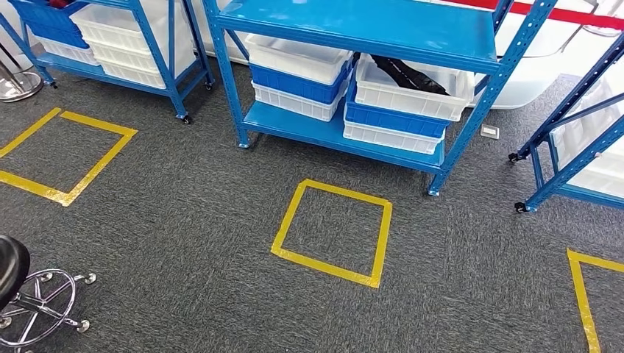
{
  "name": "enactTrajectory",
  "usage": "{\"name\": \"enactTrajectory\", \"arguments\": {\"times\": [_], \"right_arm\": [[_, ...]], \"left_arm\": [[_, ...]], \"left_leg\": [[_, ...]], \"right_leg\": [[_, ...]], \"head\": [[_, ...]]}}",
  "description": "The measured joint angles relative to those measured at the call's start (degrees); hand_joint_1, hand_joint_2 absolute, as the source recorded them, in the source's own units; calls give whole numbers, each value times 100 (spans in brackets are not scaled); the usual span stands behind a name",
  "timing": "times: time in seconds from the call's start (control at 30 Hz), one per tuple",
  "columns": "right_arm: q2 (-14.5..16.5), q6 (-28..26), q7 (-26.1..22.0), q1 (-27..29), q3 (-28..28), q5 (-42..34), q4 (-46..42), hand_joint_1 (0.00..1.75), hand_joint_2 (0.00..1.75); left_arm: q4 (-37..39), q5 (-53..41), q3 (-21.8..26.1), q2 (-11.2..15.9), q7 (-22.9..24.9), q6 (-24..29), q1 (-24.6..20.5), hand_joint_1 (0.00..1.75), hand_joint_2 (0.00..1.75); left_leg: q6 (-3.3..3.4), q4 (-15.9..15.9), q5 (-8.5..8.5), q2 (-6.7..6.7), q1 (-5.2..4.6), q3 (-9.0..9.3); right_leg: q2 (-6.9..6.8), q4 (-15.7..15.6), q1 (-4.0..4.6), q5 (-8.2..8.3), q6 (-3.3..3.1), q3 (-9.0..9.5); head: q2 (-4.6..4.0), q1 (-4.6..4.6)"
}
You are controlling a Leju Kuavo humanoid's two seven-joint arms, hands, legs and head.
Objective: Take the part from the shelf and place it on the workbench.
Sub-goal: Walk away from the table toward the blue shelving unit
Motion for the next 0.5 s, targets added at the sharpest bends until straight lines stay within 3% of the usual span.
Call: {"name": "enactTrajectory", "arguments": {"times": [0.17,0.43,0.5], "right_arm": [[-3,0,16,3,26,7,0,0,0],[-8,-4,36,-1,42,5,0,0,0],[-4,-12,38,0,42,4,0,0,0]], "left_arm": [[0,0,0,4,-11,4,0,0,0],[0,-54,0,5,-22,157,-2,0,0],[-1,-89,0,14,-23,204,-6,0,0]], "left_leg": [[47,7,18,-1,-41,-21],[67,7,4,-1,-40,-15],[123,0,-4,3,-49,-8]], "right_leg": [[2,-19,-14,33,59,48],[1,-33,-23,32,61,53],[4,-75,-69,53,102,71]], "head": [[1,-1],[0,-3],[0,-6]]}}
